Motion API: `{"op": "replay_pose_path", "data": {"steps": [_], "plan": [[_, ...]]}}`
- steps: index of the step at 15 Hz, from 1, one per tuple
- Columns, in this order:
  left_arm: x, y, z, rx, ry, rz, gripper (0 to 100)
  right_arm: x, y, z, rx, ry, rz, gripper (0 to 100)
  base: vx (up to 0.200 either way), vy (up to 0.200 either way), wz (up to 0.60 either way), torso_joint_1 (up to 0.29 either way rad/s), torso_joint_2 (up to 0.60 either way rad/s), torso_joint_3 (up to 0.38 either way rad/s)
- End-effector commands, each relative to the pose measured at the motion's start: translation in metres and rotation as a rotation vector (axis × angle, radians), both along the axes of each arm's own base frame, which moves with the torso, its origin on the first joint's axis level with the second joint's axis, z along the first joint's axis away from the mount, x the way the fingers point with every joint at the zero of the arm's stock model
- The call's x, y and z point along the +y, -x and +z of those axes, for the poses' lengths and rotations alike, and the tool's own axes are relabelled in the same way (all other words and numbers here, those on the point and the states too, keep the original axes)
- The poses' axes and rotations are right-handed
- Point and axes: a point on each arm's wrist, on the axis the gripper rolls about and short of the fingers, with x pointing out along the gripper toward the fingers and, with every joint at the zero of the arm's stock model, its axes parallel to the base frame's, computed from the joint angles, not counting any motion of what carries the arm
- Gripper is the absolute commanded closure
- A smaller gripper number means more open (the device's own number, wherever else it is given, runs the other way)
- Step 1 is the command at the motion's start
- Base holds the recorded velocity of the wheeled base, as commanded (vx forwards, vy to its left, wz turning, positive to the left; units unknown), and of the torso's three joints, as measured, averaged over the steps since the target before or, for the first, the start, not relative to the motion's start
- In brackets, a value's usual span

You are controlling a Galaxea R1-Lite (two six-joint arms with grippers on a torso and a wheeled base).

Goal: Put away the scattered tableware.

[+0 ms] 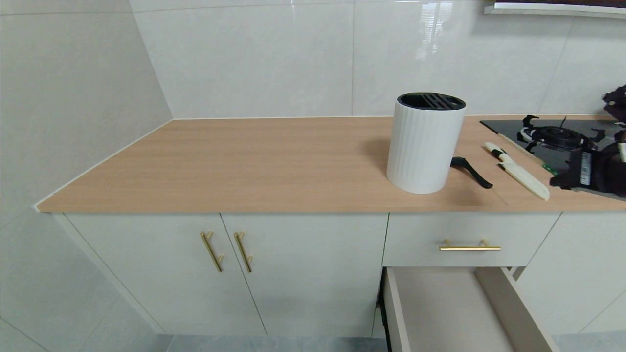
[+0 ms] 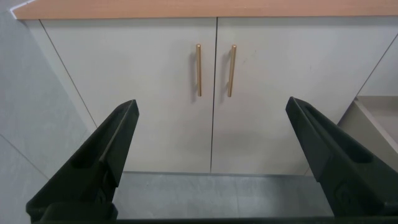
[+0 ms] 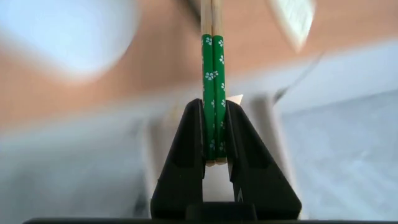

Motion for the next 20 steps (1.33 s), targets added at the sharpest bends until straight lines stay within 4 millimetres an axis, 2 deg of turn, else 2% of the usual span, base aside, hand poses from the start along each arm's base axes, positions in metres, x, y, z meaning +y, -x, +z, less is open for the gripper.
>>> {"op": "replay_pose_path", "data": {"steps": [1, 2, 5, 8, 10, 11, 15, 16, 18, 20], "plan": [[0.0, 0.0, 0.0, 0.001, 0.0, 0.0, 0, -0.009, 0.073, 0.025, -0.019, -0.034, 0.088, 100, 0.0, 0.0, 0.0, 0.0, 0.0, 0.0], [0.0, 0.0, 0.0, 0.001, 0.0, 0.001, 0, -0.009, 0.08, 0.019, 0.044, -0.016, 0.112, 100, 0.0, 0.0, 0.0, 0.0, 0.0, 0.0], [0.0, 0.0, 0.0, 0.001, 0.0, 0.0, 0, -0.008, 0.08, 0.006, 0.155, -0.005, 0.192, 100, 0.0, 0.0, 0.0, 0.0, 0.0, 0.0], [0.0, 0.0, 0.0, 0.001, 0.0, 0.0, 0, -0.008, 0.088, 0.007, 0.161, 0.019, 0.217, 100, 0.0, 0.0, 0.0, 0.0, 0.0, 0.0], [0.0, 0.0, 0.0, 0.001, 0.0, 0.001, 0, -0.005, 0.095, -0.004, 0.287, 0.082, 0.333, 100, 0.0, 0.0, 0.0, 0.0, 0.0, 0.0], [0.0, 0.0, 0.0, 0.001, 0.0, 0.0, 0, -0.004, 0.092, -0.01, 0.336, 0.078, 0.37, 100, 0.0, 0.0, 0.0, 0.0, 0.0, 0.0], [0.0, 0.0, 0.0, 0.001, 0.0, 0.0, 0, 0.01, 0.049, -0.052, 0.612, 0.066, 0.432, 100, 0.0, 0.0, 0.0, 0.0, 0.0, 0.0], [0.0, 0.0, 0.0, 0.001, 0.0, 0.001, 0, 0.012, 0.045, -0.056, 0.635, 0.066, 0.434, 100, 0.0, 0.0, 0.0, 0.0, 0.0, 0.0], [0.0, 0.0, 0.0, 0.001, 0.0, 0.0, 0, 0.023, 0.015, -0.092, 0.807, 0.071, 0.448, 100, 0.0, 0.0, 0.0, 0.0, 0.0, 0.0], [0.0, 0.0, 0.0, 0.001, 0.0, 0.0, 0, 0.027, -0.005, -0.116, 0.865, 0.067, 0.442, 100, 0.0, 0.0, 0.0, 0.0, 0.0, 0.0]]}}
